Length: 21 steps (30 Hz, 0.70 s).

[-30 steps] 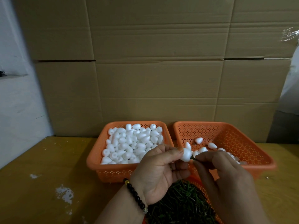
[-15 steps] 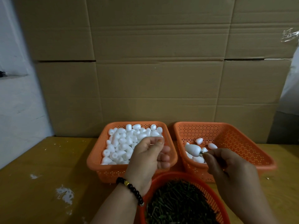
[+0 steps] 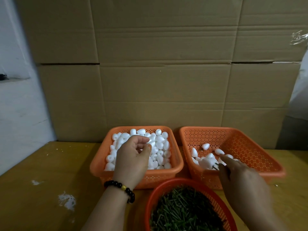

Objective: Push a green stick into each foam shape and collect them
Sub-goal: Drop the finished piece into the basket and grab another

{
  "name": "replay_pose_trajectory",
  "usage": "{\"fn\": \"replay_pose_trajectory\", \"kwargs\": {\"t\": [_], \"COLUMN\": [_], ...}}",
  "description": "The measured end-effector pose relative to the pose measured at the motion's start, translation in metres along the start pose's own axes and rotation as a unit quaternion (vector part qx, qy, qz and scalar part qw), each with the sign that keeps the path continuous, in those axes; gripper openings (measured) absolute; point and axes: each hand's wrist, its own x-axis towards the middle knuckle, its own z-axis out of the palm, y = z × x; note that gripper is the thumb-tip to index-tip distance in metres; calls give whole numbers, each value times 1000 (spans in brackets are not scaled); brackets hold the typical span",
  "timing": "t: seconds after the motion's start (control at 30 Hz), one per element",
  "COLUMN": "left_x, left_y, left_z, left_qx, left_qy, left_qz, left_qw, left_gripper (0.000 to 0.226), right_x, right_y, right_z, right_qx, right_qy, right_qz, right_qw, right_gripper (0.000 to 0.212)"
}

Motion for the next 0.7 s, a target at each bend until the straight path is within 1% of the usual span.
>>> {"fn": "replay_pose_trajectory", "kwargs": {"t": [0.07,0.13,0.2,0.23,0.3,0.37,0.4,0.43,0.47,0.53,0.6,0.7], "left_x": [5,11,15,17,21,27,31,35,39,47,52,59], "left_y": [-3,-7,-12,-14,-18,-21,-22,-23,-24,-25,-25,-23], "left_z": [-7,-17,-24,-27,-29,-28,-26,-23,-20,-12,-1,14], "left_qx": [18,40,70,86,128,186,217,248,274,323,387,442], "left_qy": [8,10,1,-6,-22,-69,-107,-147,-184,-239,-279,-340], "left_qz": [3,4,1,-4,-14,-21,-26,-33,-42,-47,-32,-21], "left_qw": [1000,999,998,996,991,980,970,957,943,915,878,830], "left_gripper": [19,23,23,22,19,20,22,26,29,37,43,51], "right_x": [-3,-7,-12,-14,-16,-21,-26,-28,-31,-36,-38,-39], "right_y": [-9,-22,-34,-38,-46,-47,-47,-46,-46,-45,-43,-45], "right_z": [-4,-10,-21,-27,-32,-23,-18,-13,-8,1,8,8], "right_qx": [18,44,70,68,-5,-39,-42,-47,-45,-41,-32,-43], "right_qy": [9,21,-9,-43,-149,-242,-286,-325,-338,-328,-316,-339], "right_qz": [-41,-103,-159,-185,-231,-238,-236,-236,-245,-269,-278,-295], "right_qw": [999,994,985,979,962,940,928,914,907,905,907,892], "right_gripper": [29,24,21,22,27,48,52,51,47,41,40,40]}}
